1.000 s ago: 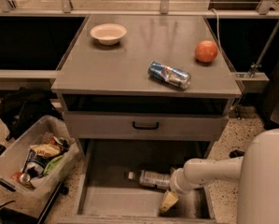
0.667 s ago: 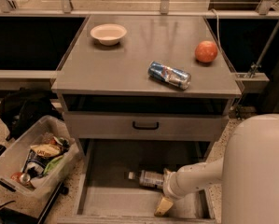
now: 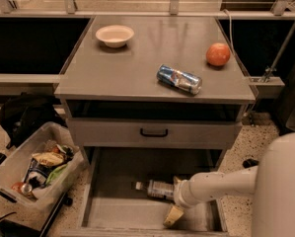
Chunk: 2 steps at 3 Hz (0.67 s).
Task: Pick blue plastic bottle from middle drawer and place on counter
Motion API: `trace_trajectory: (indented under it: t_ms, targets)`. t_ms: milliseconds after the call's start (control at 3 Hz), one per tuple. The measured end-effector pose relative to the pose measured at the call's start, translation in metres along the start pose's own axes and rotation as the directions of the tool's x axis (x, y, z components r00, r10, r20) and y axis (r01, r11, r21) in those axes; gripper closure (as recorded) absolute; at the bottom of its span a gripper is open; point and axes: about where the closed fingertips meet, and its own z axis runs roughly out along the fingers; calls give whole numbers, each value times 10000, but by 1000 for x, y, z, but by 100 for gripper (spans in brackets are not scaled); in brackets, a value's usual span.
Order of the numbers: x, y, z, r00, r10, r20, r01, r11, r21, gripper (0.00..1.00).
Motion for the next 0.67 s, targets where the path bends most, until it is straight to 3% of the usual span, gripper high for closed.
trace_trajectory:
  t_ms: [333,667]
  targets:
    - [5,-28,3,9969,134,771,-138,9999,39,0]
    - [5,-28,3,9969,136,769,-139,9999,28,0]
